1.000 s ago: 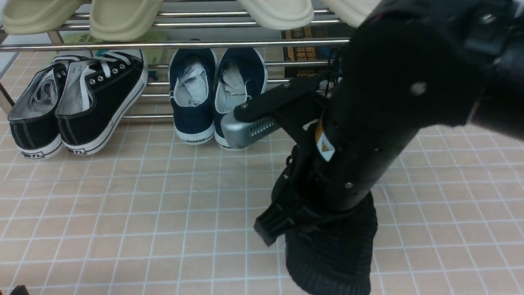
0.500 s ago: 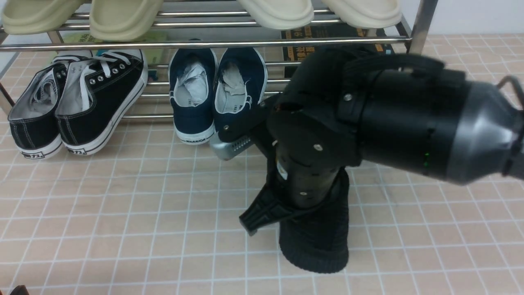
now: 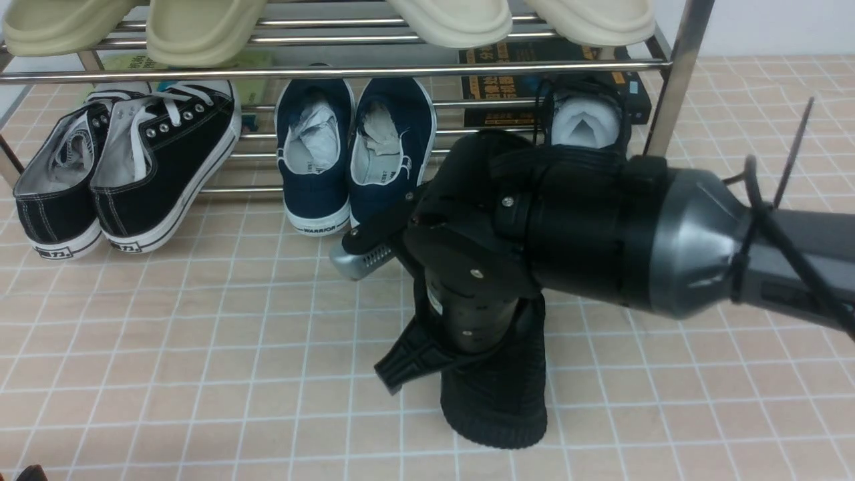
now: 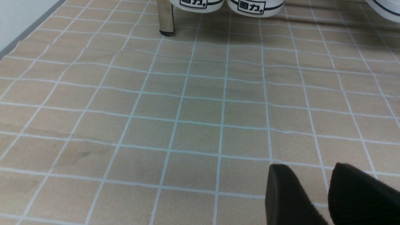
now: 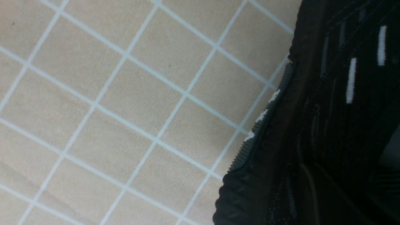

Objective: Take the shoes off the shelf from the light coffee tablecloth by hand.

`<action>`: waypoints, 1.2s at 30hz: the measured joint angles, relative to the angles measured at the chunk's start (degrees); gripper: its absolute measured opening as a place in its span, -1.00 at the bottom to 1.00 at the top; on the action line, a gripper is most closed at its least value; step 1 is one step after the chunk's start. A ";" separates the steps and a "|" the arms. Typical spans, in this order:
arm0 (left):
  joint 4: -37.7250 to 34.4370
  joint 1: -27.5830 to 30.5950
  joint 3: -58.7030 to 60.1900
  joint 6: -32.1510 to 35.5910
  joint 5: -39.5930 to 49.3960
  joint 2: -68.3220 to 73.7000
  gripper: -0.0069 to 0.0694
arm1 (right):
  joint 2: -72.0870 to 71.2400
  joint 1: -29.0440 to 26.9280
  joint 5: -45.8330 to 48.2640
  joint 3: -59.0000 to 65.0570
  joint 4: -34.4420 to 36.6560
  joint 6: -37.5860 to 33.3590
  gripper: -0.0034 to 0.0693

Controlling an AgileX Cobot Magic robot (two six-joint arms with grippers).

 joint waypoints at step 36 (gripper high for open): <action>0.00 0.00 0.00 0.00 0.00 0.00 -0.19 | 4.06 -1.75 3.48 -1.00 -3.54 0.67 -0.02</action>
